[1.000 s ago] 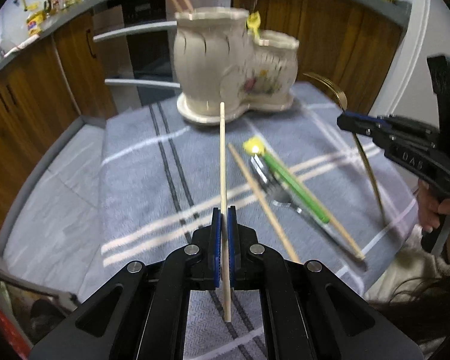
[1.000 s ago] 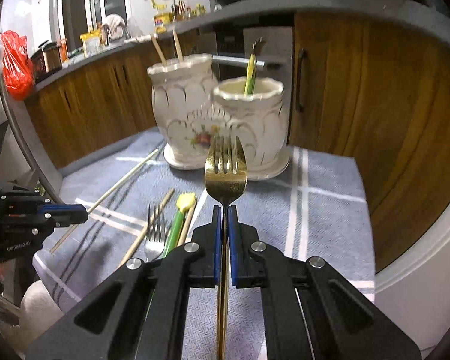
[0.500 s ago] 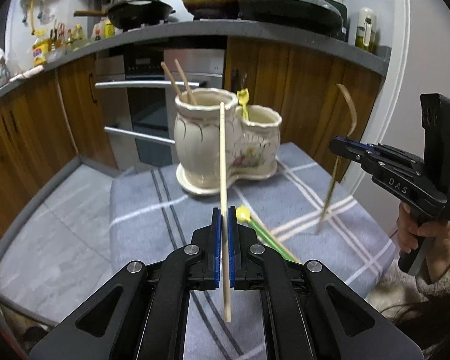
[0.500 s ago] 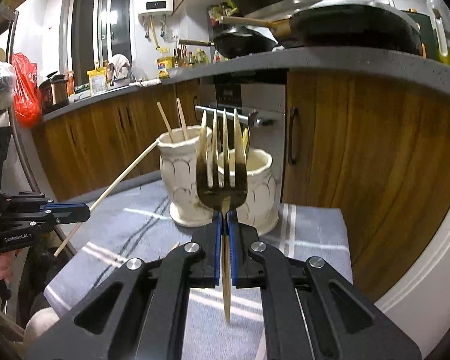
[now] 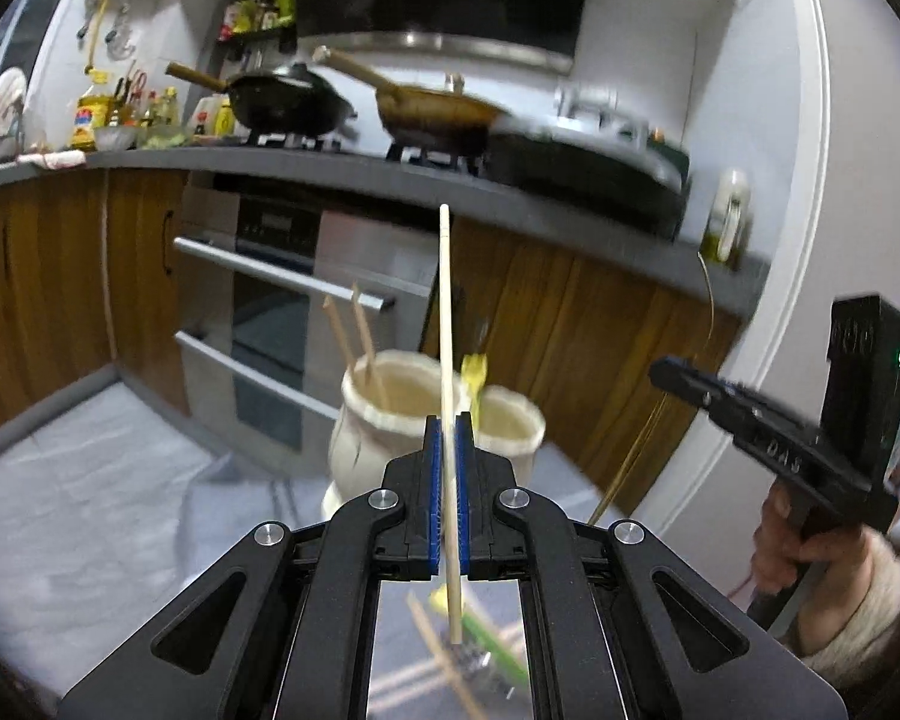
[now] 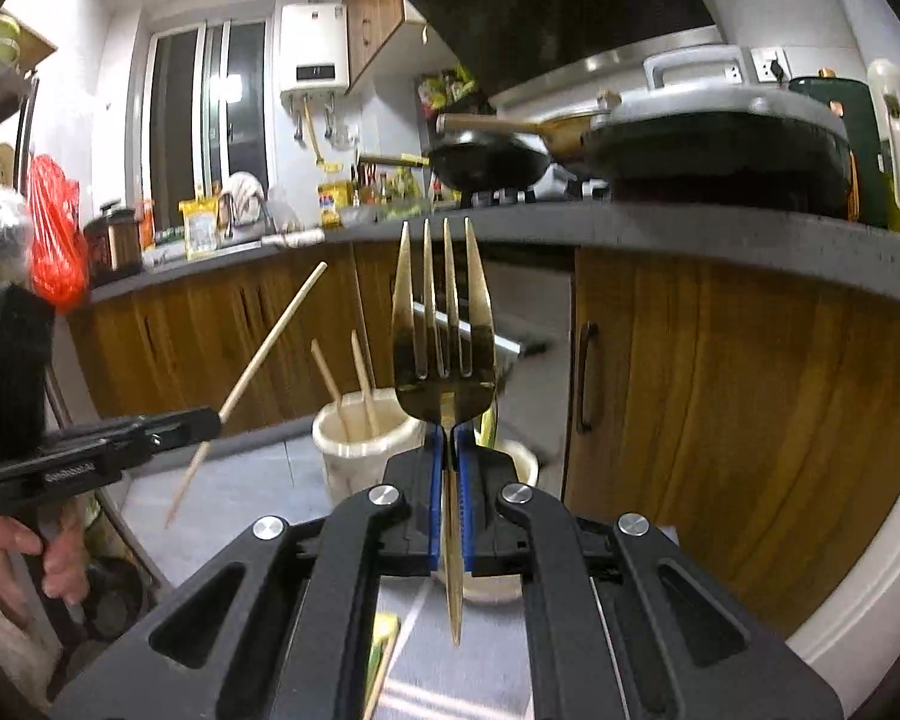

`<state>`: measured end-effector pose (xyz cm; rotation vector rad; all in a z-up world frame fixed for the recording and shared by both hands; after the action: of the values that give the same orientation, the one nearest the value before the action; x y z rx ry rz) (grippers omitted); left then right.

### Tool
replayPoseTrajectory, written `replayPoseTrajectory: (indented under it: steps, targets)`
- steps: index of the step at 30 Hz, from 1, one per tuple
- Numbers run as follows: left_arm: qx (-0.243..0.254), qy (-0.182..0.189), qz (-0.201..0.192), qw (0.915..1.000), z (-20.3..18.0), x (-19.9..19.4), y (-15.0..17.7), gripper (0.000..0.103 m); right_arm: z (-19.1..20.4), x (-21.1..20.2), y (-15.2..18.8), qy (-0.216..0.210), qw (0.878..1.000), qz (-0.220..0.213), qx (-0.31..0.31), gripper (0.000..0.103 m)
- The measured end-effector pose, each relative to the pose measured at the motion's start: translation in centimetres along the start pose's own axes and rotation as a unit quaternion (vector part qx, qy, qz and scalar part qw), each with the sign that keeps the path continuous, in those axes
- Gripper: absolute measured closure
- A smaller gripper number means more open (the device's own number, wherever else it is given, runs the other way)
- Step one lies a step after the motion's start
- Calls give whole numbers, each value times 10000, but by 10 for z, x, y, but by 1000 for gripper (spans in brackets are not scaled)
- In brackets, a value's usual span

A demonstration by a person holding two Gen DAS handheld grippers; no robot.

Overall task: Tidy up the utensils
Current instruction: 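Lift the gold fork and chopstick up over the ceramic holder with both tools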

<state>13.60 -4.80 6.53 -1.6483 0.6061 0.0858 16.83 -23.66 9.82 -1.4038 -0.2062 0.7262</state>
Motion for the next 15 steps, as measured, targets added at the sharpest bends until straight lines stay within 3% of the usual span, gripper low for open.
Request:
replayPoseTrajectory:
  steps: [8,15]
  targets:
    - [-337,145,-543,9979,-2,29,-34,98,-6,14,-45,7,9990,-442,-4,99]
    - [-396,162,-861,9954,-4,57,-53,98,-19,38,-55,107,9985,-537,82,99]
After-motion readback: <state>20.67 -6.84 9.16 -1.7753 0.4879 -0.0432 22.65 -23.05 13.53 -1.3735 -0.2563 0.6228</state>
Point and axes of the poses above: each gripper's, at about its wrist camera, not at the fingertips, and x roughly the way its jaws point, z to its left, y to its underside, the point moved 9 cm from there along x, roughly the way its jaws point, and after that the axes turned 9 degrees about -y, right-handed, at the moved point
